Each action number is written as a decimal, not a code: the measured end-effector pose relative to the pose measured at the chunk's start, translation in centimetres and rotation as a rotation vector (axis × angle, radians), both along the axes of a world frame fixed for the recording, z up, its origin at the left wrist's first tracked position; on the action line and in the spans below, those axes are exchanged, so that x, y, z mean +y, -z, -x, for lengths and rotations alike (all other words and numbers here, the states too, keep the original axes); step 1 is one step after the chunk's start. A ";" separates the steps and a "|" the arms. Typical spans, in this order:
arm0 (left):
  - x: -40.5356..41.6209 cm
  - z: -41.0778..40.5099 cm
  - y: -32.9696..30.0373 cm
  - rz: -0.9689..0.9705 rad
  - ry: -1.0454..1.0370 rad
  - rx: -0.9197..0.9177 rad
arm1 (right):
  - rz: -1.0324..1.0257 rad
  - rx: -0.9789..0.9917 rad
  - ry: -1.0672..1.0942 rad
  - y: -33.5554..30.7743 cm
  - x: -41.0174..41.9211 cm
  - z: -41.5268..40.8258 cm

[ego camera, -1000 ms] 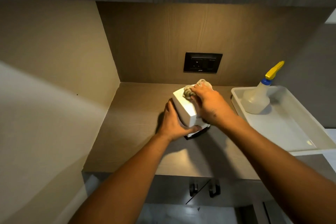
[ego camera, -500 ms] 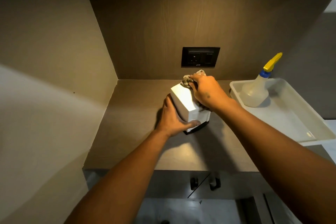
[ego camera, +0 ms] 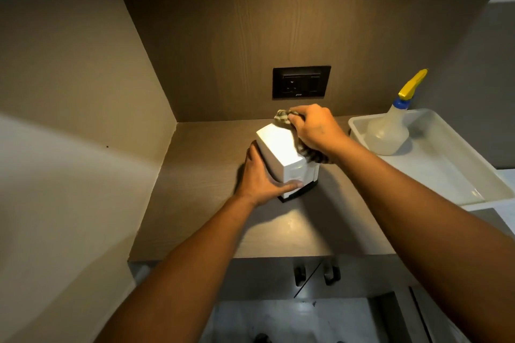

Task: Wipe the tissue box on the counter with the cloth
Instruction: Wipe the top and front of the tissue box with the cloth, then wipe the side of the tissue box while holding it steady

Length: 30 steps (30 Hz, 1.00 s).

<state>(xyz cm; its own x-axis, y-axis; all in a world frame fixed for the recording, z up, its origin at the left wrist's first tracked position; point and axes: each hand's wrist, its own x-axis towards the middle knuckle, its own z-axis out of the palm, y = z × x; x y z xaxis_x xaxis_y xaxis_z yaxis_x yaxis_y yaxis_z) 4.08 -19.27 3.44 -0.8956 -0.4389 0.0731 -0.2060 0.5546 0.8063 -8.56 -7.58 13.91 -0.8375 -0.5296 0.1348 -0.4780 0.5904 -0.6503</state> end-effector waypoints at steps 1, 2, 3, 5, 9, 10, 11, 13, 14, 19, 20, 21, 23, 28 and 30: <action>-0.2 0.0 -0.1 -0.013 0.004 -0.020 | 0.102 -0.070 0.059 0.2 0.7 0.1; -0.4 0.0 -0.2 -0.023 0.012 -0.038 | 0.209 -0.150 0.129 0.6 1.9 0.3; -0.5 -0.1 -0.4 -0.034 0.026 -0.052 | 0.312 -0.241 0.201 1.3 3.2 0.4; -0.9 -0.3 -0.9 -0.051 0.071 -0.085 | 0.448 -0.439 0.320 3.3 6.1 0.2; -1.4 -0.7 -3.7 0.027 0.070 -0.130 | 0.661 -0.710 0.461 7.5 10.2 -0.8; -1.0 -0.4 -4.9 0.067 0.029 -0.096 | 0.717 -0.743 0.476 8.1 10.6 -1.0; -0.3 0.3 -6.2 0.123 -0.016 -0.050 | 0.760 -0.765 0.484 8.4 10.7 -1.2; 1.6 2.7 -8.5 0.283 -0.084 -0.034 | 0.802 -0.778 0.475 8.7 10.2 -1.4; 2.7 4.1 -9.5 0.376 -0.095 -0.086 | 0.825 -0.776 0.468 8.7 9.8 -1.5; 5.9 7.2 -9.6 0.538 -0.152 -0.448 | 0.907 -0.779 0.484 8.5 8.4 -1.8; 5.7 7.0 -9.2 0.537 -0.151 -0.436 | 0.912 -0.779 0.482 8.8 8.5 -1.9; 5.4 6.8 -8.9 0.544 -0.136 -0.403 | 0.915 -0.781 0.482 9.1 8.7 -1.9; 4.4 6.5 -8.6 0.581 -0.070 -0.359 | 0.919 -0.800 0.487 9.6 9.0 -2.0; 1.4 5.7 -8.9 0.647 0.168 -0.345 | 0.931 -0.797 0.498 10.0 8.8 -3.2; 0.4 5.4 -8.9 0.637 0.236 -0.359 | 0.937 -0.775 0.514 9.9 8.3 -4.0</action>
<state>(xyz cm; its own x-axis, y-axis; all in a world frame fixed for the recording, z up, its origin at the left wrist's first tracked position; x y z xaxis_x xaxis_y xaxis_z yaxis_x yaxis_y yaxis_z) -1.30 -18.88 12.37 -0.9769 -0.2035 -0.0651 -0.2131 0.9515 0.2221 -4.58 0.73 3.99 -0.9395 -0.0987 -0.3281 0.3423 -0.2292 -0.9112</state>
